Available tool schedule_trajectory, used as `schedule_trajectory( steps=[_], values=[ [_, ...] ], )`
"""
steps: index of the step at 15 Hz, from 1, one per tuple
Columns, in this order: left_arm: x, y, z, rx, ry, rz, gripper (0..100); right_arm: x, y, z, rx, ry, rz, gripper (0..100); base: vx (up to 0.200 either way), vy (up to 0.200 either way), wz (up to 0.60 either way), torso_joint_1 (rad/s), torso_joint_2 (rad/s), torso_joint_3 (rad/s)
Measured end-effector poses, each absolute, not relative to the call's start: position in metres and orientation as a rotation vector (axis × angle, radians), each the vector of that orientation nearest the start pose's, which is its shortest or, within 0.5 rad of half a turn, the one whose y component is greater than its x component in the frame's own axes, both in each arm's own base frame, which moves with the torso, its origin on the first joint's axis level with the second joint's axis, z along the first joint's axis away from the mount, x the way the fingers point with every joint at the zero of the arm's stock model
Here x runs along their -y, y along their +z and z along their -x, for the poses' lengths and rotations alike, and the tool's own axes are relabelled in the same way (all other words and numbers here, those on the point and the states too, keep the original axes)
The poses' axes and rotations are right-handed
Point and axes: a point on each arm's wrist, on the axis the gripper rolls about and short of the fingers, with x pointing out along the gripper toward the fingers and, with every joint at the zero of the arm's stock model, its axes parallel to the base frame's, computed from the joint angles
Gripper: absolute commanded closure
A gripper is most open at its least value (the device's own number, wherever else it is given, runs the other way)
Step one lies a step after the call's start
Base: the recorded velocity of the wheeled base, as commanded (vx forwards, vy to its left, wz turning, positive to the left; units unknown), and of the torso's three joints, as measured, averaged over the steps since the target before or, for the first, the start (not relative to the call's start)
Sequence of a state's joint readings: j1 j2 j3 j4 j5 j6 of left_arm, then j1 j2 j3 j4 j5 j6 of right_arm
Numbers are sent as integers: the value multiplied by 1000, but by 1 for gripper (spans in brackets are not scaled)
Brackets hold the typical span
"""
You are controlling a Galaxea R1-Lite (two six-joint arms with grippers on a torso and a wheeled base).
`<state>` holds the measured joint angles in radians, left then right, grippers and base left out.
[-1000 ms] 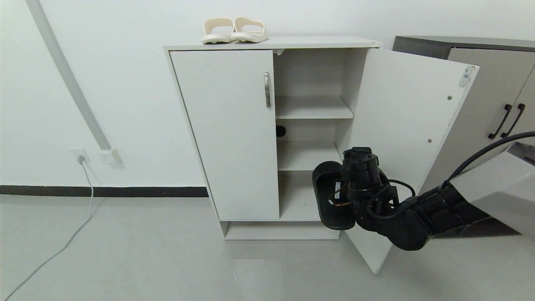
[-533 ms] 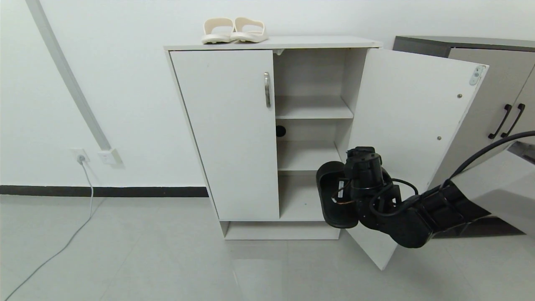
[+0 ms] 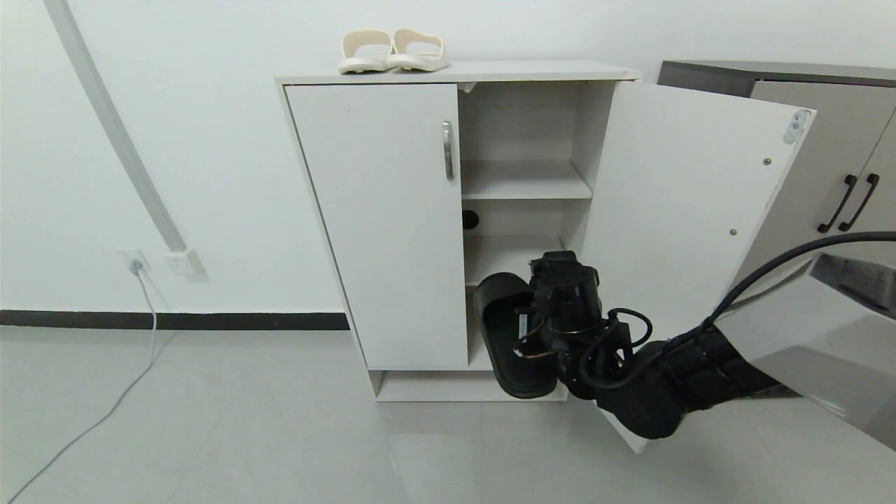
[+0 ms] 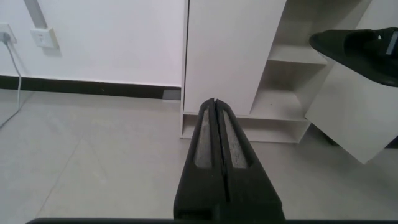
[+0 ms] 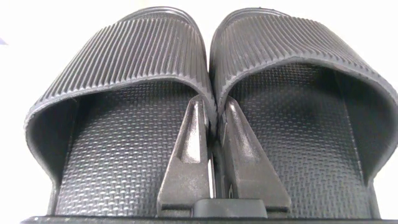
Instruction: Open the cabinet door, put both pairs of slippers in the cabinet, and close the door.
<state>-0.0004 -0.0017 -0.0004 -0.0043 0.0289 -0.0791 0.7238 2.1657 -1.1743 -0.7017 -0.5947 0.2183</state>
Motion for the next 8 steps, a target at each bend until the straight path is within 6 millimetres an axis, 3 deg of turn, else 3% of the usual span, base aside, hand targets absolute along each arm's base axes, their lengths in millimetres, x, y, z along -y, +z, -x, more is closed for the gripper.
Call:
schedule_trajectory(
  steps=[4,8],
  values=[
    [-1,76,23,7,29,79,100,-285,100,-334,-249,114,-29,100,0,0,0,0,0,0],
    [-1,76,23,7,28,79,100,-287,90,-336,-263,111,-17,100,0,0,0,1,5,-159]
  ],
)
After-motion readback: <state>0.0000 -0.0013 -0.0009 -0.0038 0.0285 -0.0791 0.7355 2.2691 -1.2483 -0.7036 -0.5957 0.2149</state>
